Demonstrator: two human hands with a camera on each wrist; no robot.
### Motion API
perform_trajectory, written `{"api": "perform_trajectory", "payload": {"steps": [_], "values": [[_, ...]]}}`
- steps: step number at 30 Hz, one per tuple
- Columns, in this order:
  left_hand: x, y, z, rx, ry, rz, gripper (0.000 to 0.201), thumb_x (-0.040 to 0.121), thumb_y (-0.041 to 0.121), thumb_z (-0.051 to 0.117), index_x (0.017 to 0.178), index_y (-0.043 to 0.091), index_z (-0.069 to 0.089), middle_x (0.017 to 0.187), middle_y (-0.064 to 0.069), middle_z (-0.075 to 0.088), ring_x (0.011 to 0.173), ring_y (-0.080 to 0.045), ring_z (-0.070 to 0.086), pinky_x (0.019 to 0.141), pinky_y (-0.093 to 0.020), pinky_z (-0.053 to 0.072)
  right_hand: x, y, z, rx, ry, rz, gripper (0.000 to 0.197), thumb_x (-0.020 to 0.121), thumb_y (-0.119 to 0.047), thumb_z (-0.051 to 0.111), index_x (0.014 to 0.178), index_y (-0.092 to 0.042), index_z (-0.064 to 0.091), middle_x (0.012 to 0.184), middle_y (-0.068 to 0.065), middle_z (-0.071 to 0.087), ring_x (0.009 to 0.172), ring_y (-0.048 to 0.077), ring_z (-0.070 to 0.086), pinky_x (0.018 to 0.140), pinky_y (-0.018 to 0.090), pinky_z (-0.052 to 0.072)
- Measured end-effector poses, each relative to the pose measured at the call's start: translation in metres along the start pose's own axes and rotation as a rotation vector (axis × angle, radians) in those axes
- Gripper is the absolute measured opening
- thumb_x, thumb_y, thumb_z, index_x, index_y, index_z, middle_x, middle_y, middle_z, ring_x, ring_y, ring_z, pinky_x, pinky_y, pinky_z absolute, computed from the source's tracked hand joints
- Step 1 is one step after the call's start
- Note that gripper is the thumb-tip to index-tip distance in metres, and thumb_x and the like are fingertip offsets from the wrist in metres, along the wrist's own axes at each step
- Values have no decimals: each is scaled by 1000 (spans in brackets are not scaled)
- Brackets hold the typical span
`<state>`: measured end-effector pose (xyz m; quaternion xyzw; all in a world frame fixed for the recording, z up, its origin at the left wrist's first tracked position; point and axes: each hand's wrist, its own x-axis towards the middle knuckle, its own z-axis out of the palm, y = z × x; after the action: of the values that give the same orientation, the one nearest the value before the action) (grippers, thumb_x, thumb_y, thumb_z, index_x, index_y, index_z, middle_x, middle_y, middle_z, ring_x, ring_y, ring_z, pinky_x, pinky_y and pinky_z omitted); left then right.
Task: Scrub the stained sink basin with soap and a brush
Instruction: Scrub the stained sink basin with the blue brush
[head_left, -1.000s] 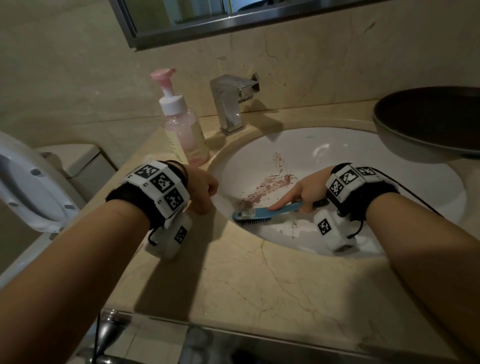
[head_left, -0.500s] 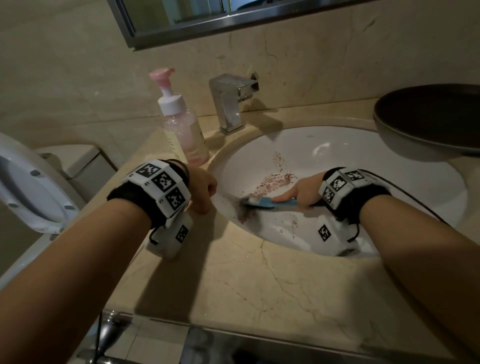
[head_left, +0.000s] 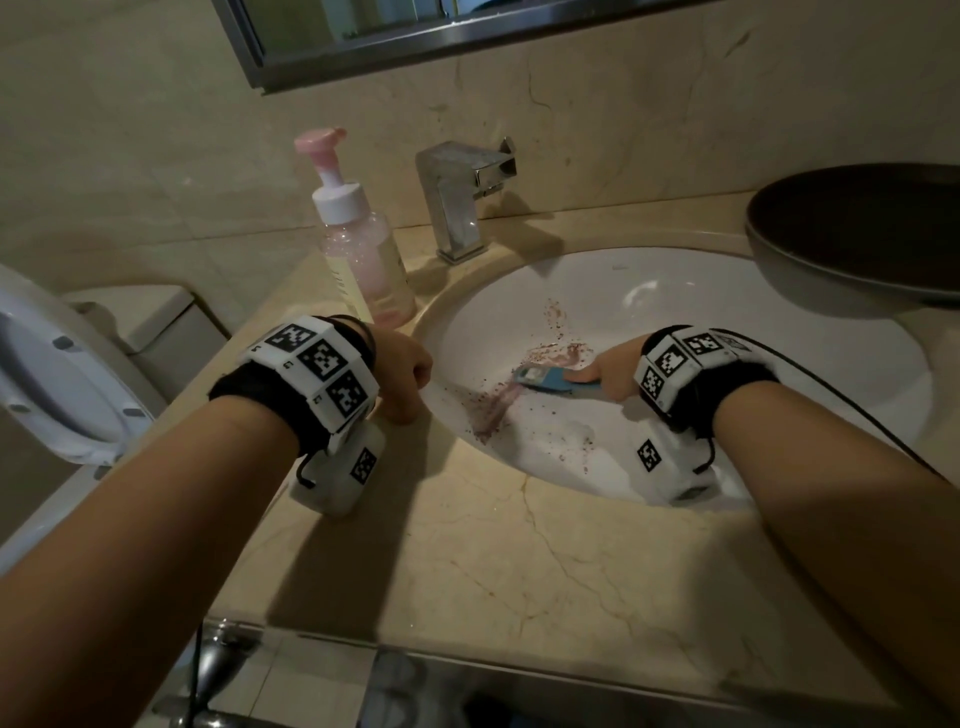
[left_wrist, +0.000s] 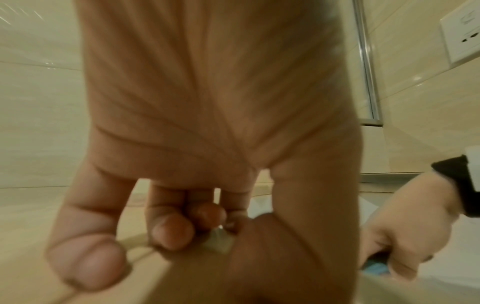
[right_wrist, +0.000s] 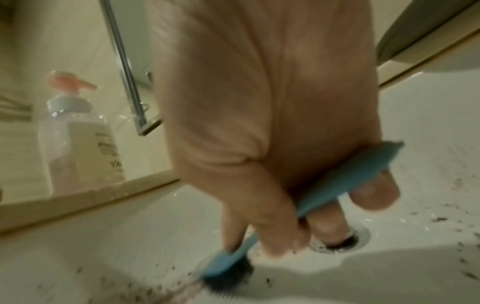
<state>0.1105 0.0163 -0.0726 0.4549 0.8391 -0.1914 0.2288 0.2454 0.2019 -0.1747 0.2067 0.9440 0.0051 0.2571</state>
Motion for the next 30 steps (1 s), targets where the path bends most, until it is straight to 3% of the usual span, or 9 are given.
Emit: {"api": "perform_trajectory", "payload": {"steps": [6,9,12,13,17,20,22,26,30], "values": [[-1,2,-2,27,-25,5,17,83,8,59,82,14,44,69,5,42,52,-7,38,34,-9,33,-6,9,-8,304,-212,-69,68,88,-1,49,121,-60,48,71,-9,45,58,16,37,61,28,34],[-2,5,-3,33,-37,17,14,84,5,57,91,9,45,67,2,40,50,-7,37,30,-6,30,6,12,8,44,-40,41,55,97,-21,42,133,-60,29,115,1,54,92,21,58,80,29,45],[-2,6,-4,35,-54,30,13,85,3,55,91,8,46,65,1,39,43,-5,40,29,-6,29,2,16,11,17,43,83,42,100,-27,41,142,-26,39,132,13,52,112,27,55,76,26,39],[-2,6,-4,34,-56,29,13,85,3,55,92,8,46,66,1,40,45,-6,40,29,-6,29,-1,17,12,100,43,76,41,100,-25,41,141,-19,43,130,15,53,109,28,56,78,26,42],[0,5,-4,30,-64,25,14,85,3,56,93,9,46,67,1,40,42,-4,41,30,-5,30,-4,6,1,298,-109,2,68,90,-4,40,134,-56,37,108,0,51,74,18,48,72,27,39],[3,4,-5,20,-72,20,15,85,2,56,93,8,46,68,1,40,31,0,41,31,-6,30,3,-13,3,172,-2,39,49,100,-12,34,146,-28,28,86,-1,42,65,15,40,60,18,35],[3,3,-4,17,-70,19,15,84,3,57,93,9,46,69,1,40,36,-1,42,33,-7,32,12,-17,9,134,28,91,24,103,-17,33,126,-15,38,66,-3,28,52,9,29,44,13,28],[4,1,-4,25,-47,20,16,84,5,58,93,11,47,71,3,42,52,-7,38,35,-8,34,3,-18,-2,99,-13,118,48,102,-13,32,148,-18,19,79,2,44,56,12,32,55,19,35],[7,2,-4,32,-73,28,14,85,4,57,94,9,48,70,0,42,41,-4,44,33,-6,32,-1,-22,-16,108,-72,12,62,98,-2,36,151,-23,12,95,-4,45,56,4,26,41,10,36]]}}
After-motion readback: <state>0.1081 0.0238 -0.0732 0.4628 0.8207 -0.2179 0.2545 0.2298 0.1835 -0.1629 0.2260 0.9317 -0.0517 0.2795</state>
